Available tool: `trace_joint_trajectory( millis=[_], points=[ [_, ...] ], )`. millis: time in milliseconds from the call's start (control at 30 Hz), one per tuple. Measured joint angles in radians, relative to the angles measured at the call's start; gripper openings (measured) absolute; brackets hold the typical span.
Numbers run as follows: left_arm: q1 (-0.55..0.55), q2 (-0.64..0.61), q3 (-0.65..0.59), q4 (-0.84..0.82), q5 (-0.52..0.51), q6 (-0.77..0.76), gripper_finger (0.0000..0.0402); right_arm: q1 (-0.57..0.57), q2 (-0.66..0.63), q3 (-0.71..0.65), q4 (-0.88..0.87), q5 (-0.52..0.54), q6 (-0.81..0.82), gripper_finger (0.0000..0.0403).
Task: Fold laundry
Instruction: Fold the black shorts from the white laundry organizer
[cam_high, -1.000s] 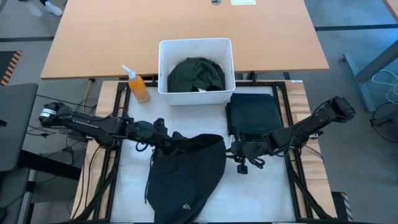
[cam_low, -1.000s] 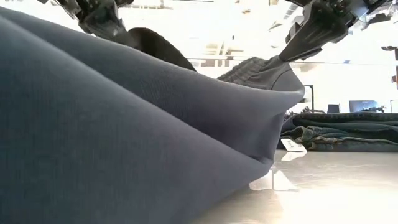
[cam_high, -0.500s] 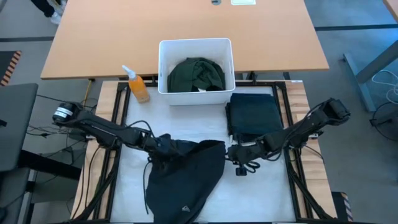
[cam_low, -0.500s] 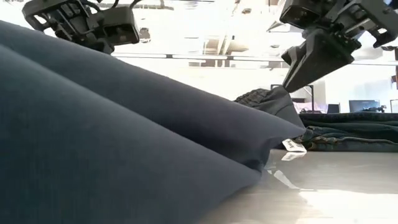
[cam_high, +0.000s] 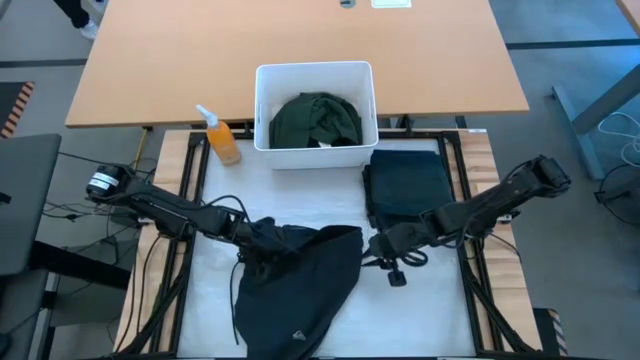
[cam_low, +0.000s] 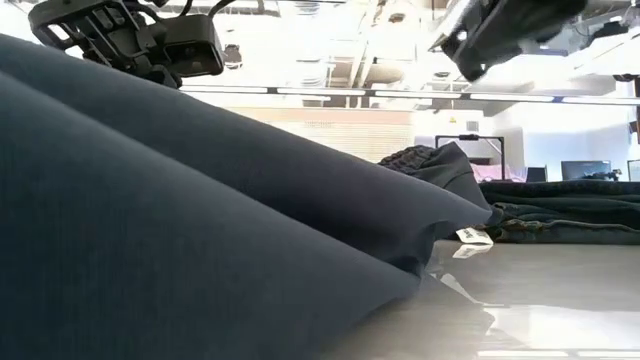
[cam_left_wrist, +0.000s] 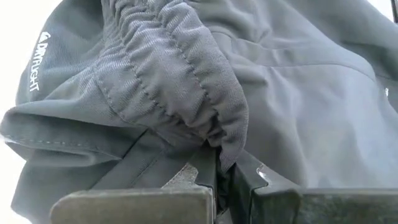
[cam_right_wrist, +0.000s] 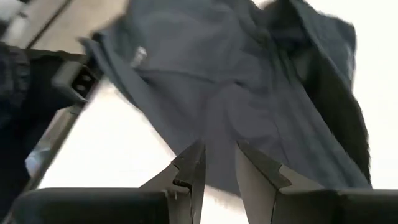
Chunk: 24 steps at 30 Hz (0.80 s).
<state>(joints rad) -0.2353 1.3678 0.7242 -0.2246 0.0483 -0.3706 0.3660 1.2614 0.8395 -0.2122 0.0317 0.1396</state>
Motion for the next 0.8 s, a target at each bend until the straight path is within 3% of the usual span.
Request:
trace_joint_trajectory(
  millis=[67, 233, 367, 467, 533, 667, 800],
  points=[
    [0.001, 0.000, 0.000, 0.002, 0.001, 0.000, 0.0000, 0.009, 0.001, 0.003, 0.034, -0.051, -0.027, 0.0114],
    [0.002, 0.000, 0.000, 0.002, 0.024, 0.001, 0.0000, 0.070, 0.002, 0.003, 0.149, -0.301, -0.088, 0.0114],
    [0.002, 0.000, 0.000, 0.003, 0.023, 0.010, 0.0000, 0.144, 0.002, 0.004, 0.335, -0.391, -0.089, 0.0114],
    [0.002, 0.000, 0.000, 0.005, 0.022, 0.019, 0.0000, 0.192, 0.002, 0.005, 0.342, -0.420, -0.093, 0.0113],
    [0.002, 0.000, 0.000, 0.006, 0.022, 0.019, 0.0000, 0.210, 0.003, 0.004, 0.309, -0.380, -0.115, 0.0112],
    [0.002, 0.000, 0.000, 0.006, 0.021, 0.019, 0.0000, 0.190, 0.019, 0.004, 0.282, -0.078, -0.123, 0.0112],
    [-0.001, 0.000, 0.000, 0.007, 0.020, 0.012, 0.0000, 0.128, 0.054, 0.003, 0.264, 0.064, -0.059, 0.0118]
  ],
)
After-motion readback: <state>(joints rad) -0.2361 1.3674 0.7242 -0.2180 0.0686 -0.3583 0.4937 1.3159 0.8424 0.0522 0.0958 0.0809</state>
